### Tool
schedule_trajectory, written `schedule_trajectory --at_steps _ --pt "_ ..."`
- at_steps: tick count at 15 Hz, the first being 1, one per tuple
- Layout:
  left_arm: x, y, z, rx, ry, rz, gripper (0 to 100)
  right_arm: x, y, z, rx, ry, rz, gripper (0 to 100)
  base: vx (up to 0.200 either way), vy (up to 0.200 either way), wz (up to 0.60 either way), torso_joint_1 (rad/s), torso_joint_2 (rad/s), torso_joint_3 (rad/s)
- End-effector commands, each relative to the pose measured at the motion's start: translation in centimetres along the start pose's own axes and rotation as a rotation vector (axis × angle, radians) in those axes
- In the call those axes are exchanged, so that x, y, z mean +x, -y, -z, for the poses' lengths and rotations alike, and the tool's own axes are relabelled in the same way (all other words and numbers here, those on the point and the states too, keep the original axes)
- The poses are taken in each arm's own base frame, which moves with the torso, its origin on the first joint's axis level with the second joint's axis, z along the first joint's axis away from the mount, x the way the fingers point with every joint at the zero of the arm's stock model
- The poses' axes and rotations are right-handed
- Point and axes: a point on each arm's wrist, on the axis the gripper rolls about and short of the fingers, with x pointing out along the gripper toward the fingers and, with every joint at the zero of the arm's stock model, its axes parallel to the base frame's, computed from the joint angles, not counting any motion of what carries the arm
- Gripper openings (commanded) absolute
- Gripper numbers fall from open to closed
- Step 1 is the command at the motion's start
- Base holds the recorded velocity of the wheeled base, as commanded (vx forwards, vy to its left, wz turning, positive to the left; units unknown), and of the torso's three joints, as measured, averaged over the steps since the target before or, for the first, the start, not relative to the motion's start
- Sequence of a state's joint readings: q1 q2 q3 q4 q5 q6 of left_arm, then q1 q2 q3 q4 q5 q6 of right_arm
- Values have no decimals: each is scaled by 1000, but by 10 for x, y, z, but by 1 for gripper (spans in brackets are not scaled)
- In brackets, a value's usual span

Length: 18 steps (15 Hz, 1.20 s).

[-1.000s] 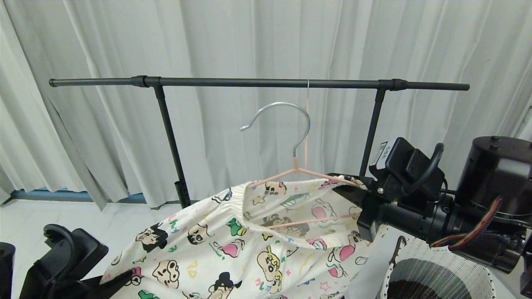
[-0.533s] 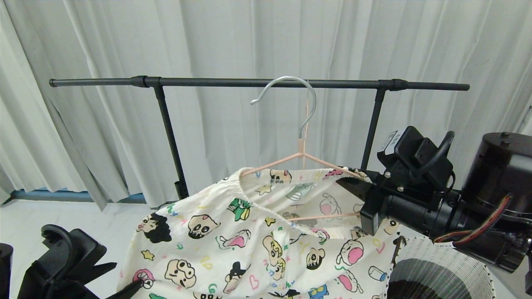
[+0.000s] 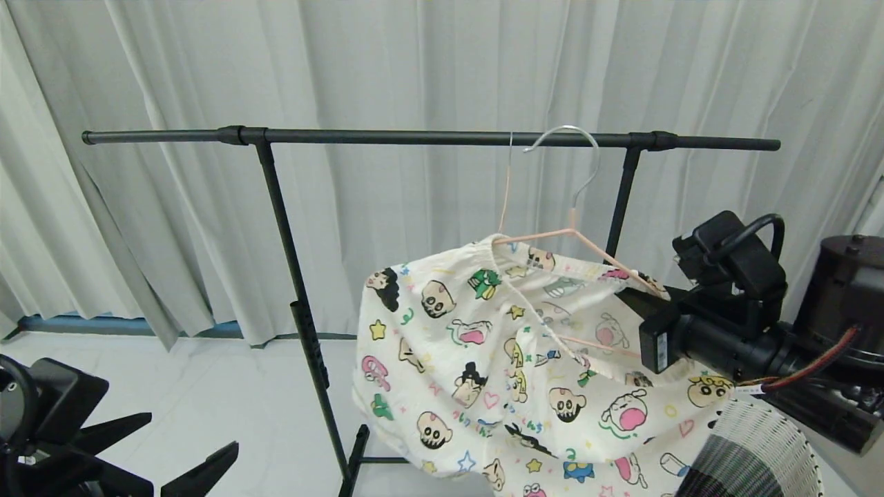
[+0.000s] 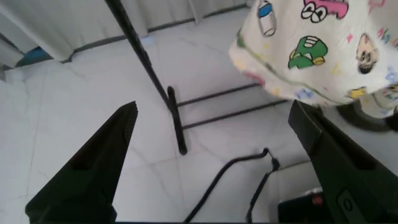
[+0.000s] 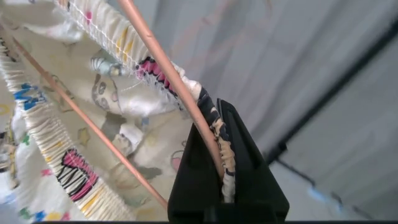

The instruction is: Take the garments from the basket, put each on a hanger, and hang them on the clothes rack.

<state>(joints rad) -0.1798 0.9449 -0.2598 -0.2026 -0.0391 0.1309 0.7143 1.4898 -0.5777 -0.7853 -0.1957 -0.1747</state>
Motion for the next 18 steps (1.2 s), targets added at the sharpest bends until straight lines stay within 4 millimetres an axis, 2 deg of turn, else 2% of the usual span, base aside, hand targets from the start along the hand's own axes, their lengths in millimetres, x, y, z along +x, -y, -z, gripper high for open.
schedule_trajectory --at_steps 1,4,5,6,12,15,18 --pt "-5 -7 -10 -26 66 -66 100 -20 11 14 0 -54 45 0 0 0 0 0 0 0" --pt "-1 -22 -27 -59 121 -208 100 -47 28 30 -1 -145 131 0 0 0 0 0 0 0" --pt "0 -23 -28 -61 122 -225 100 -50 30 32 0 -157 142 0 0 0 0 0 0 0" --pt "4 -27 -31 -66 128 -302 100 -63 38 37 3 -205 177 0 0 0 0 0 0 0" --pt "21 -34 -35 -78 90 -456 100 -106 42 46 -1 -339 186 0 0 0 0 0 0 0" --pt "24 -35 -35 -47 81 -476 100 -122 47 52 8 -416 226 0 0 0 0 0 0 0" --pt "25 -29 -36 1 83 -440 100 -134 60 65 53 -553 343 0 0 0 0 0 0 0"
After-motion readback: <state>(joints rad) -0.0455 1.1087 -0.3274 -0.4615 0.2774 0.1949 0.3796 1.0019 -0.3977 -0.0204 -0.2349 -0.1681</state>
